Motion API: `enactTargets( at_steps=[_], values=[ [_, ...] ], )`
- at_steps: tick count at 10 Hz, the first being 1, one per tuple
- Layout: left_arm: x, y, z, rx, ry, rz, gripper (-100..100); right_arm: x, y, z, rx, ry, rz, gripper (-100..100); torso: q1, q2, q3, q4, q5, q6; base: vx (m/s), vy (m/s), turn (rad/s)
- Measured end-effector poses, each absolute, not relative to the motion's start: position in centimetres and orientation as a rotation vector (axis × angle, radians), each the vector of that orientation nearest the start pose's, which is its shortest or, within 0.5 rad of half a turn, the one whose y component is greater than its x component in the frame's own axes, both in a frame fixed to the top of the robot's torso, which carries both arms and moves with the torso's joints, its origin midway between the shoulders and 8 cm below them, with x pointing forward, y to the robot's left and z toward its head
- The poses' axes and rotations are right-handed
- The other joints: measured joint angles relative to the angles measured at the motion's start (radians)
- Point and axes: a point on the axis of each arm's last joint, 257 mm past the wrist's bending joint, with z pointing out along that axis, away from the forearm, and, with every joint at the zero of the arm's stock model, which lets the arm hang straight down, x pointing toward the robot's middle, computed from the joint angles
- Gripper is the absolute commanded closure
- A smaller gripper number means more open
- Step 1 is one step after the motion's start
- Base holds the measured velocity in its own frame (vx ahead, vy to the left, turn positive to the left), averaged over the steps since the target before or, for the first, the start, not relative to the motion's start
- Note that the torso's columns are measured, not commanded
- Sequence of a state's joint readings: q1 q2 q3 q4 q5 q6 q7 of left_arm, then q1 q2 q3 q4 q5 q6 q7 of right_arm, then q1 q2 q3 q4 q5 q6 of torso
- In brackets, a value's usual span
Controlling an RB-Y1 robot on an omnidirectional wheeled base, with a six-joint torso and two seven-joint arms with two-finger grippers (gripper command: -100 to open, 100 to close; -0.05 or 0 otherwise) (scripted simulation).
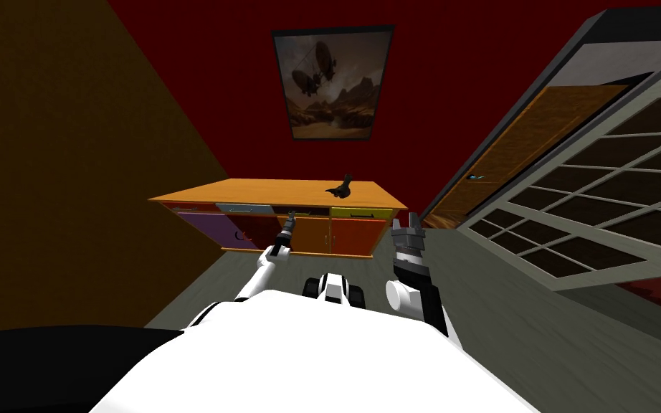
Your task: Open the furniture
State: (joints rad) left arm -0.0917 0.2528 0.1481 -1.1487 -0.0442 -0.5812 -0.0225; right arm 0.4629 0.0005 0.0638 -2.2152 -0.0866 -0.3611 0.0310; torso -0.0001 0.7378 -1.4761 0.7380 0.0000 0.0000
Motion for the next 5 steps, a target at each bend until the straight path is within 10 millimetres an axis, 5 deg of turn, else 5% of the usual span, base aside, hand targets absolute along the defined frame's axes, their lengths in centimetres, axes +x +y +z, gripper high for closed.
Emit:
enactTargets(
  at_steps=[5],
  values=[
    [55.1,37.0,-21.2,-0.868,1.13,-0.996,-100,38.3,-26.5,-2.2,0.844,0.697,1.367,0,0.0,0.0,0.0,0.0,0.0,0.0,-0.037,-0.031,0.0]
  ],
)
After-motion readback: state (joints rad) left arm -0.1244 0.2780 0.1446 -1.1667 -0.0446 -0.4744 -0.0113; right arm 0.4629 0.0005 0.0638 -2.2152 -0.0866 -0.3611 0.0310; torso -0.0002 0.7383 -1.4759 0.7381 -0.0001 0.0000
